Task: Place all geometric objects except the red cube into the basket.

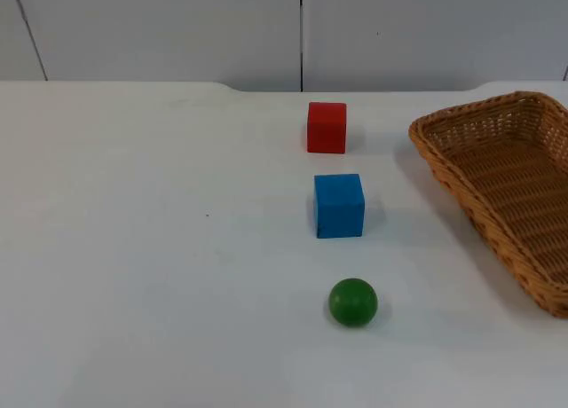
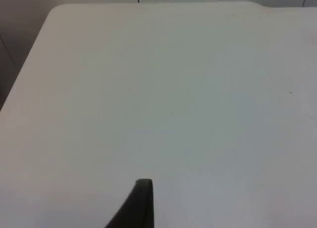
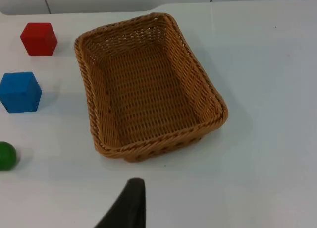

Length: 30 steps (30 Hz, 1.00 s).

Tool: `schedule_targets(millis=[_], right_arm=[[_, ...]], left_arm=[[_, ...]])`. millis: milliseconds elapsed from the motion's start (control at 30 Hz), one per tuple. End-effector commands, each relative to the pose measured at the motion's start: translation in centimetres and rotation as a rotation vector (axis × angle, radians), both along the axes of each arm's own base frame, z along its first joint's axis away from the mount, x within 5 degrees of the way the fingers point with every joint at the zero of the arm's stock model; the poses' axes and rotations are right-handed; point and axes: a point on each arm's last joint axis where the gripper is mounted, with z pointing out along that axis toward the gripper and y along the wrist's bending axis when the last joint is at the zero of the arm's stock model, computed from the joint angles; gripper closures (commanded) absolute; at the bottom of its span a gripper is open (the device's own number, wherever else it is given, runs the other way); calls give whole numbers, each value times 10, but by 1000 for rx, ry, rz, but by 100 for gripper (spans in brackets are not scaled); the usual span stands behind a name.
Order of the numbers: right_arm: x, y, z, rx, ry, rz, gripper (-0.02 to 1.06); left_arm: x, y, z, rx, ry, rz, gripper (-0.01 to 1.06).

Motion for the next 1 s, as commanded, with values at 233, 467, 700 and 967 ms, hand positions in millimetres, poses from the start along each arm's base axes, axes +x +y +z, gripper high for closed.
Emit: schedule_targets(millis=[233, 467, 700, 967], right_arm=[[25, -1, 28, -23, 24, -1, -1], [71, -1, 52, -22, 105, 0, -1], [122, -2, 55, -20, 232, 1, -1], [167, -3, 33, -19, 377, 3, -1]], left_arm=[[16, -6, 15, -80, -27, -38, 0], [61, -5, 26, -124, 90, -33, 0], [111, -1, 17, -138, 280, -18, 0], [155, 1, -8, -126, 457, -35, 0]])
